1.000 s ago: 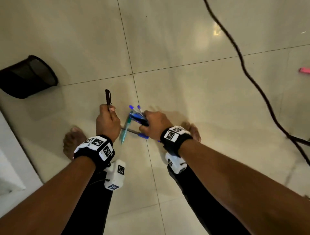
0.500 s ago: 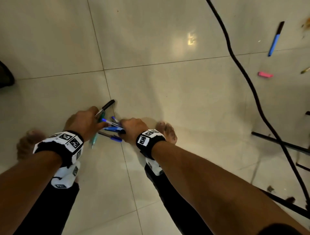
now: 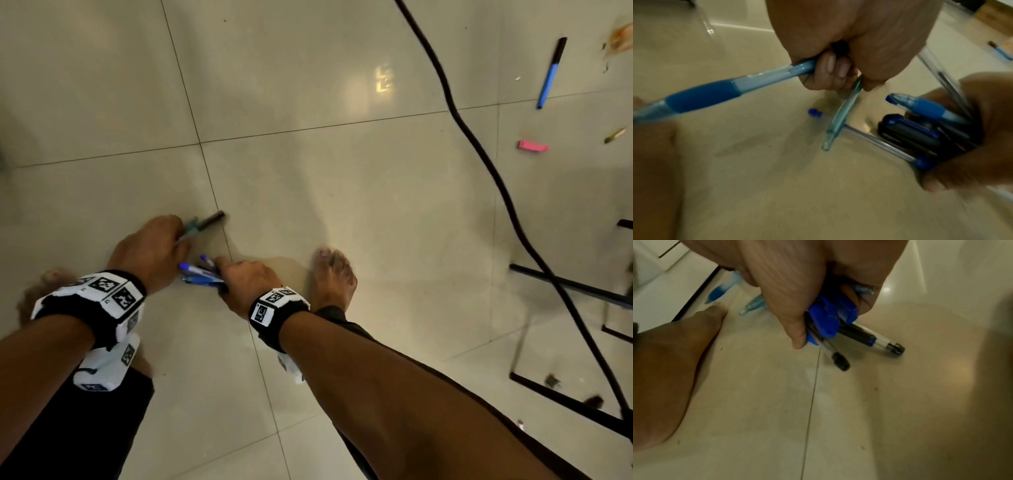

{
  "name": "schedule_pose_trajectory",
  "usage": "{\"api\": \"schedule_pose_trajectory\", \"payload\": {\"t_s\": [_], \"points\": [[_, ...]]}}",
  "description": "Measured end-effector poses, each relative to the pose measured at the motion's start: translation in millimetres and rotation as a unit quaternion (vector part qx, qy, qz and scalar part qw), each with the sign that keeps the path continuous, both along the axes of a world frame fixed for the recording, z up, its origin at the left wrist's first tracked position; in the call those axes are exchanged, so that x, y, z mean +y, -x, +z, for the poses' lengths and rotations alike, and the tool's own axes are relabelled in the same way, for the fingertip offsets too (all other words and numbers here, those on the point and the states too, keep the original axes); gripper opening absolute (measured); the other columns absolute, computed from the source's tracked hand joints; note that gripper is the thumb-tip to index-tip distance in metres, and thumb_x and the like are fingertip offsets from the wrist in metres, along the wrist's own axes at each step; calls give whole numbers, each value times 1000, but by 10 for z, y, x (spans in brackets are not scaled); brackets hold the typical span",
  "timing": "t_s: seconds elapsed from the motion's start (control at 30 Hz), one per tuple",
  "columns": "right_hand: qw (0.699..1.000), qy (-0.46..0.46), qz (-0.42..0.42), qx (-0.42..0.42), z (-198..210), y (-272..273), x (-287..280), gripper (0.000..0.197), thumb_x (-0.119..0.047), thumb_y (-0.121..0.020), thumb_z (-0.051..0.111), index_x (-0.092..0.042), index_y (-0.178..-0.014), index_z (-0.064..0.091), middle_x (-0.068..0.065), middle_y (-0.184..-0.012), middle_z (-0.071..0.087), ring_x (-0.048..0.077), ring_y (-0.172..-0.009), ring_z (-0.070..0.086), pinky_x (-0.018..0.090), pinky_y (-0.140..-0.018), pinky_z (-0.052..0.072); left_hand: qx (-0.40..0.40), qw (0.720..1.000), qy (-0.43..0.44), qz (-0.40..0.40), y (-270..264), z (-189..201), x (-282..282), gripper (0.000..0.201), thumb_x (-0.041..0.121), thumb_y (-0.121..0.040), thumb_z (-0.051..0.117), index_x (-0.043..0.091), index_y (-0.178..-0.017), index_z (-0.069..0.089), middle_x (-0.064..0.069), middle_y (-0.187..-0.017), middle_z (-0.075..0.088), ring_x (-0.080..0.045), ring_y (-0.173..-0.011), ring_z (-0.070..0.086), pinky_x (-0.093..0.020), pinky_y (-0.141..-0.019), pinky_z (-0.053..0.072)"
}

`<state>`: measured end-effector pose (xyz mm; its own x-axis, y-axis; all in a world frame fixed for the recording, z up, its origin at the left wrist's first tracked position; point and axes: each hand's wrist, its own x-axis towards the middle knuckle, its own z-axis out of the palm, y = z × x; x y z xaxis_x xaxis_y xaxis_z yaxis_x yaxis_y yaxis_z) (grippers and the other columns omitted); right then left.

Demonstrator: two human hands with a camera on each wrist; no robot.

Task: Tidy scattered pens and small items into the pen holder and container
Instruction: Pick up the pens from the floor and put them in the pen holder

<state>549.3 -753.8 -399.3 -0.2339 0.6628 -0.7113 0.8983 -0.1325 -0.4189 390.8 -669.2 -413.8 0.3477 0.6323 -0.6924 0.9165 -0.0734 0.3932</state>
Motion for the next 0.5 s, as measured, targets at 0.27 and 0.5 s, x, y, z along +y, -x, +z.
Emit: {"api": "schedule_pose_trajectory", "payload": {"t_s": [0.27, 0.5], "points": [[998, 55, -27, 1, 31, 2, 141, 29, -23, -84, 63, -13, -112, 62, 12, -100, 68, 32, -89, 64, 31, -69, 47, -49, 978, -54, 195, 311, 32, 373, 25, 38, -98, 40, 14, -99, 45, -26, -87, 62, -46, -82, 58, -49, -73, 48], [932, 150, -324, 60, 438, -308, 623, 22, -33, -76, 71, -13, -73, 64, 10, -71, 68, 27, -66, 66, 38, -66, 57, -103, 918, -44, 381, 54, 388, 488, 38, 50, -90, 38, 15, -96, 52, -18, -85, 62, -38, -77, 58, -48, -71, 48]]}}
